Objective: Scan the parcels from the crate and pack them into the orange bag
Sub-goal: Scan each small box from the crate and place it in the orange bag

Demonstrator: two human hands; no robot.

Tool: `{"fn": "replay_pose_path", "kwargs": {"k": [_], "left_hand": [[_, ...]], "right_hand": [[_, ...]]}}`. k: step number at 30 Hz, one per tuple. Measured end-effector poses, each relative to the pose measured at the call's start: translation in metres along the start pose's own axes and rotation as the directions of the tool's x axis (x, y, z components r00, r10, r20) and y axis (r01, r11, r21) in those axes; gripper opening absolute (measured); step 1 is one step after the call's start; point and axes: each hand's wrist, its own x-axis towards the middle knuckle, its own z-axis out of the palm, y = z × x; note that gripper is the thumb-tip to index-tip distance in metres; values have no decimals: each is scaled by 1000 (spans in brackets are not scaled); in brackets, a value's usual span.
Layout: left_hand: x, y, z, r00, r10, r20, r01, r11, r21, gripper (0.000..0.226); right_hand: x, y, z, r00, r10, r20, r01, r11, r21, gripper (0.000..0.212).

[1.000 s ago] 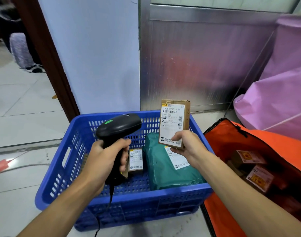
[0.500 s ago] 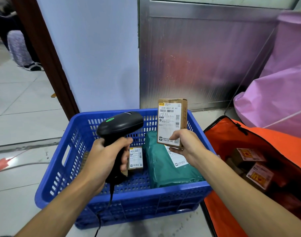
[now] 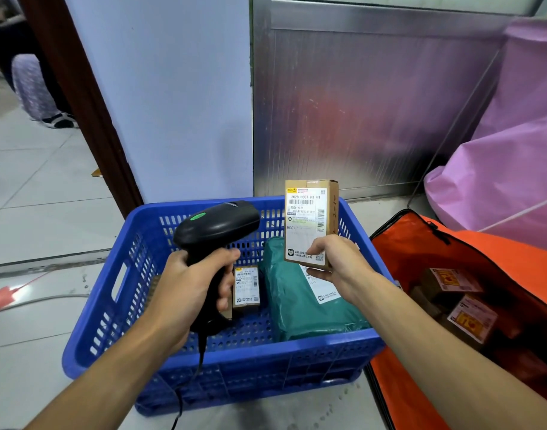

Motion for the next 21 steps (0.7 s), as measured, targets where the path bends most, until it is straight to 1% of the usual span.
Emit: {"fn": "replay_pose_path", "kwargs": {"k": [7, 18, 21], "left_hand": [[1, -1, -3, 1000, 8, 0, -8, 1000, -9, 33], [0, 0, 0, 1000, 12, 1, -12, 1000, -8, 30], [1, -1, 0, 1000, 16, -2, -16, 1000, -2, 30]], "right_hand": [[2, 0, -1, 1000, -3, -9, 3, 1000, 10, 50], [4, 0, -2, 1000, -3, -4, 3, 1000, 8, 51], [2, -4, -2, 1000, -21, 9, 20, 1000, 21, 44]]}}
